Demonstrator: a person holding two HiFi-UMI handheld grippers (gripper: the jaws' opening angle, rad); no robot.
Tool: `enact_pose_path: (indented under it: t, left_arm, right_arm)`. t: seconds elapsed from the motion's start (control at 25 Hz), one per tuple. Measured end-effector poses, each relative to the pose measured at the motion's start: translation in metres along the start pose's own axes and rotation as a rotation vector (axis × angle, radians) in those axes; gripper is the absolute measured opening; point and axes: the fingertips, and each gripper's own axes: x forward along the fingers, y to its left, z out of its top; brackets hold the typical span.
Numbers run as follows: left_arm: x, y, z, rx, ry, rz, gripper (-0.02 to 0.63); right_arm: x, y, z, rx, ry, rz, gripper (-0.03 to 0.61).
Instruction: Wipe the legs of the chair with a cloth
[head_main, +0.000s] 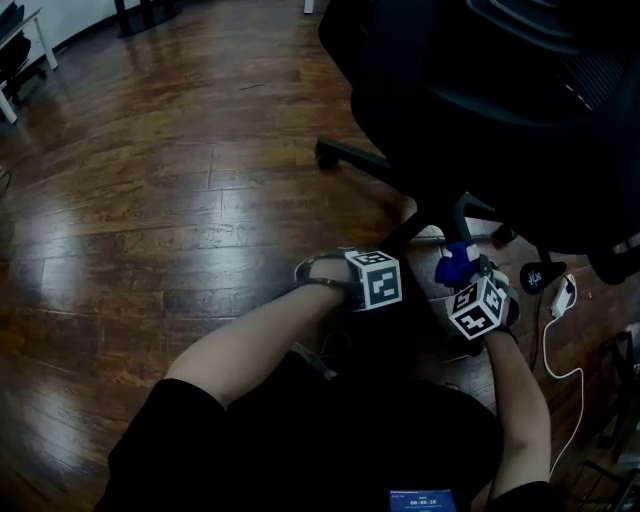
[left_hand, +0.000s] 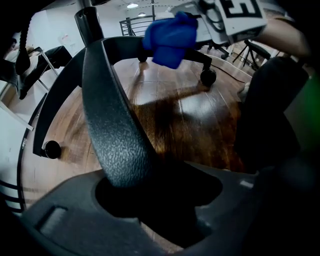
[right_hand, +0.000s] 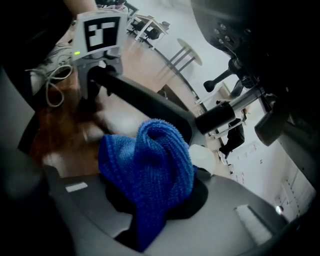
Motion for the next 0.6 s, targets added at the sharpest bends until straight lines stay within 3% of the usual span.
enact_pose_path:
  t: [0.16, 0.28, 0.44, 0.6]
  left_arm:
    - [-0.001, -0.003, 0.003, -0.009, -0.029, -0.025, 0.242]
    - [-0.002, -0.002, 0.002, -0.015, -0.041, -0.032, 0.242]
    - [0.0, -0.002, 0.001, -0.015, -0.043, -0.024, 0.242]
    - [0.0, -0.001, 0.0, -0.016, -0.04, -0.013, 0.242]
  right_arm:
    - [0.027, -0.037, 0.052, 0.025, -0.048, -0.072, 0.074]
    - [0.031, -0.041, 0.062, 0.017, -0.047, -0.088, 0.074]
    - [0.017, -0.017, 0.033, -0.029, 0.0, -0.056, 0.074]
    - [-0.017, 0.029, -0.026, -0.067, 0.079, 0.038, 0.074]
